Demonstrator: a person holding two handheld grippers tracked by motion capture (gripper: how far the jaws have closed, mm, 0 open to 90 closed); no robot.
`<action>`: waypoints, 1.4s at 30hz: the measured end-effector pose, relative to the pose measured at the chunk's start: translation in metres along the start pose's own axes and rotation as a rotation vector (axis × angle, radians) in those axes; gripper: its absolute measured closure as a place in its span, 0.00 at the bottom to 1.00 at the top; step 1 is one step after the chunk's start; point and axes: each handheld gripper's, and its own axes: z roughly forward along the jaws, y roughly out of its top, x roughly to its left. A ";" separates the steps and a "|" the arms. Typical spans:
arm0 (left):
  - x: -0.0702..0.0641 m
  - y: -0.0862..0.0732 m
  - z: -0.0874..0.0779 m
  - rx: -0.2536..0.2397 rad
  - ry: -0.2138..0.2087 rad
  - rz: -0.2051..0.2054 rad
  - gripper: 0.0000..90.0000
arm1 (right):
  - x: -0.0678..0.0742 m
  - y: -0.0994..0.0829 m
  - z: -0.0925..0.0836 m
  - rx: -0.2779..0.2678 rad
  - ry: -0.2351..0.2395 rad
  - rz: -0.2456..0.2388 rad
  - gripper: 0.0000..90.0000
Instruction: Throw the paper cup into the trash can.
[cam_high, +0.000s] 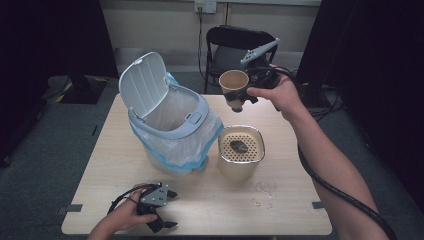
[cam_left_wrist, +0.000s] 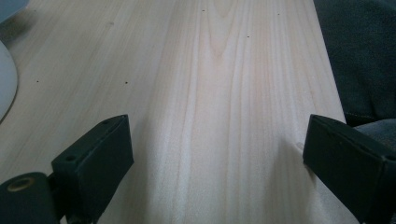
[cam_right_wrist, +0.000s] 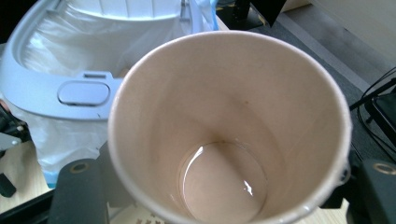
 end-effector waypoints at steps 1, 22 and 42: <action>0.000 0.000 0.000 0.000 0.000 0.000 0.09 | 0.001 0.002 0.000 -0.002 0.004 -0.001 0.31; -0.001 0.000 -0.001 0.015 -0.005 -0.008 0.08 | 0.018 0.035 0.015 -0.022 0.041 -0.030 0.31; 0.000 0.000 0.000 0.005 -0.008 0.000 0.08 | 0.046 0.067 0.051 -0.025 0.098 -0.091 0.30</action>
